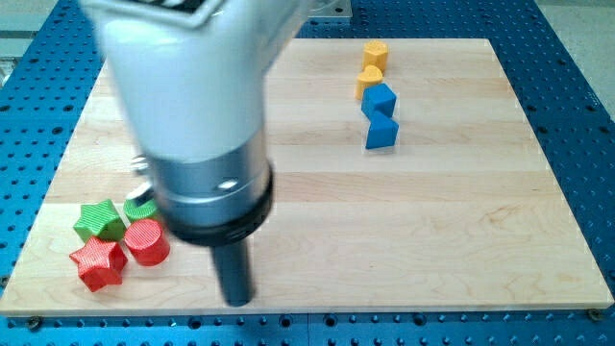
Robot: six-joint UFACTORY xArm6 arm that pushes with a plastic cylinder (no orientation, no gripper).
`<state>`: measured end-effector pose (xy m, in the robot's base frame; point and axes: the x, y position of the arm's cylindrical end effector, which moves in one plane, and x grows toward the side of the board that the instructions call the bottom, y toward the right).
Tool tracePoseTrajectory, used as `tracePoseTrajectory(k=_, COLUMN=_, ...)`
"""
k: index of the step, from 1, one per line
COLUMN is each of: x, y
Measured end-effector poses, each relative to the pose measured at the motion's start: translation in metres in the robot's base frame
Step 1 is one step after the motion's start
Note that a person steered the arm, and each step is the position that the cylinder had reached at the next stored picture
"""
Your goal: Move the red and green star towards the top left
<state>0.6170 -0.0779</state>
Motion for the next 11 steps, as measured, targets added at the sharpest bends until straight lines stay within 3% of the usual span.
tracePoseTrajectory(k=2, x=0.001, y=-0.009)
tracePoseTrajectory(k=4, x=0.001, y=-0.171)
tracePoseTrajectory(k=5, x=0.001, y=-0.183)
tracePoseTrajectory(k=10, x=-0.002, y=-0.147)
tracePoseTrajectory(k=11, x=-0.032, y=-0.127)
